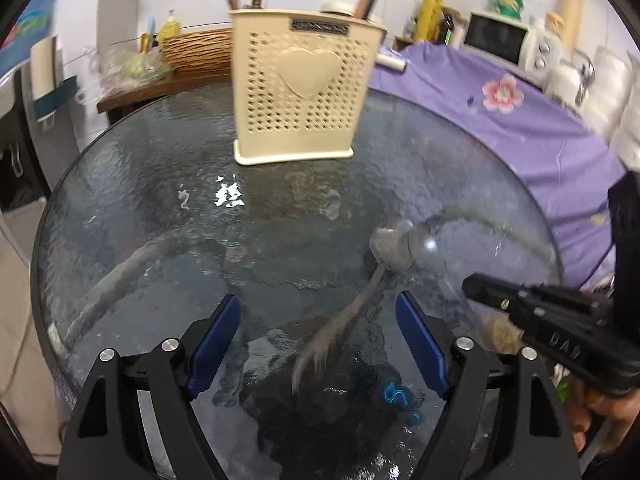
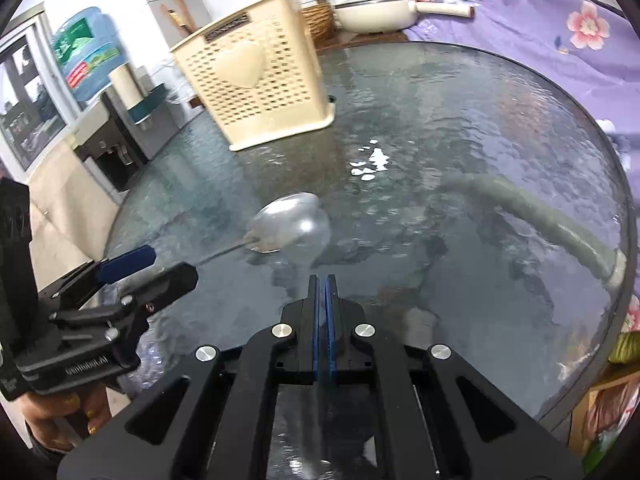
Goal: Organize utensils
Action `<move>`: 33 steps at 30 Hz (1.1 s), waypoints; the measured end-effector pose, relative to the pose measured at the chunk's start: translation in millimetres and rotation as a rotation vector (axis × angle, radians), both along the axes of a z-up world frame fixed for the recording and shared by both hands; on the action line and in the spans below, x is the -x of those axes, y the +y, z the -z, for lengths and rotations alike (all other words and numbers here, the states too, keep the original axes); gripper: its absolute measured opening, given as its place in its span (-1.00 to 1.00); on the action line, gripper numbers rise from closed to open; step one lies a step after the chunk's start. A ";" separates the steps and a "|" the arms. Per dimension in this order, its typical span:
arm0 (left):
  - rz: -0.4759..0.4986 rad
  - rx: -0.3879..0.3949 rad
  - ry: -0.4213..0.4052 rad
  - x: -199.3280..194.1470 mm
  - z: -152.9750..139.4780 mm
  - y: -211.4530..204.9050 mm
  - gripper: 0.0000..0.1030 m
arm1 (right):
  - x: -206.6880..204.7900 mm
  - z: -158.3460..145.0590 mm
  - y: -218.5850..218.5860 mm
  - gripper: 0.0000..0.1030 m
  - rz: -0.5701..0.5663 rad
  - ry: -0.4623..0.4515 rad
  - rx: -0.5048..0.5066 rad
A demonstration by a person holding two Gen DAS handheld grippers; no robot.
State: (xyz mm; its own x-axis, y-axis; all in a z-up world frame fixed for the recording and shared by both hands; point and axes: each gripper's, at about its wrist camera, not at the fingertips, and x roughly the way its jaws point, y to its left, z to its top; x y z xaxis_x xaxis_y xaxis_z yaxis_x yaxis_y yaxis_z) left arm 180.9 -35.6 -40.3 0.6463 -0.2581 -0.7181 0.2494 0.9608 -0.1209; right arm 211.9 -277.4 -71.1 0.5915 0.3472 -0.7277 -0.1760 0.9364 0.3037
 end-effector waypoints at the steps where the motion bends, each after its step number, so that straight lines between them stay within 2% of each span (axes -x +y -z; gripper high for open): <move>1: 0.008 -0.006 0.006 -1.6 1.9 -2.6 0.35 | -1.3 1.2 -2.1 -0.93 0.002 0.005 -0.011; 5: 0.031 -0.038 0.022 -4.6 4.8 -10.1 0.12 | -0.7 1.5 -8.9 -0.93 0.016 0.009 -0.048; 9: 0.056 -0.030 0.023 -3.1 4.5 -15.1 0.12 | -3.7 -3.0 -12.1 -0.88 0.022 0.001 -0.041; 11: 0.070 -0.045 0.018 -4.2 3.1 -20.1 0.15 | -6.6 -4.9 -9.3 -0.64 -0.003 0.007 -0.029; 12: 0.074 -0.053 0.016 -3.8 3.1 -21.8 0.15 | -8.1 -6.4 -7.5 -0.30 -0.010 0.006 -0.019; 13: 0.079 -0.073 0.015 -4.3 3.7 -25.7 0.15 | -7.7 -7.9 -6.3 -0.10 -0.014 -0.002 -0.018; 15: 0.084 -0.098 0.021 -5.4 6.1 -29.2 0.14 | -7.4 -11.9 -4.2 -0.10 -0.024 -0.024 -0.008; 16: 0.081 -0.102 0.030 -6.5 8.0 -28.3 0.00 | -7.6 -12.2 -3.0 -0.10 -0.030 -0.024 0.004; 17: 0.077 -0.107 0.030 -6.9 9.7 -28.1 -0.03 | -8.3 -11.8 -2.9 -0.10 -0.034 -0.020 0.009; 19: 0.062 -0.131 0.023 -6.5 9.1 -27.9 -0.33 | -9.2 -10.9 -1.7 -0.10 -0.054 -0.006 0.019; 20: 0.055 -0.126 0.027 -7.5 8.2 -27.2 -0.40 | -9.4 -11.1 -0.7 -0.10 -0.059 -0.006 0.029; 22: 0.033 -0.111 0.034 -9.8 7.2 -23.3 -0.67 | -9.3 -10.5 2.0 -0.10 -0.071 -0.005 0.050; 25: 0.000 -0.085 0.044 -11.6 6.9 -13.8 -0.75 | -10.3 -9.3 9.4 -0.10 -0.089 -0.005 0.088; 31: -0.057 -0.053 0.058 -10.3 7.9 2.6 -0.75 | -11.5 -5.7 27.2 -0.10 -0.126 -0.010 0.173; 32: -0.059 -0.036 0.068 -10.6 7.3 4.4 -0.67 | -11.8 -5.3 28.9 -0.10 -0.128 -0.011 0.184; 33: -0.051 -0.013 0.079 -10.9 6.2 5.0 -0.22 | -13.0 -5.1 29.9 -0.10 -0.129 -0.012 0.194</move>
State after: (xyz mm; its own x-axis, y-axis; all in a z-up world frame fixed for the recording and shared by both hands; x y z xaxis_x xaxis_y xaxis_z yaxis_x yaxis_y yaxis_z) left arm 191.9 -30.6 -46.6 0.5995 -0.2167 -0.7705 0.1901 0.9737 -0.1259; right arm 225.0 -247.4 -66.0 0.5606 0.2751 -0.7811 -0.3006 0.9465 0.1176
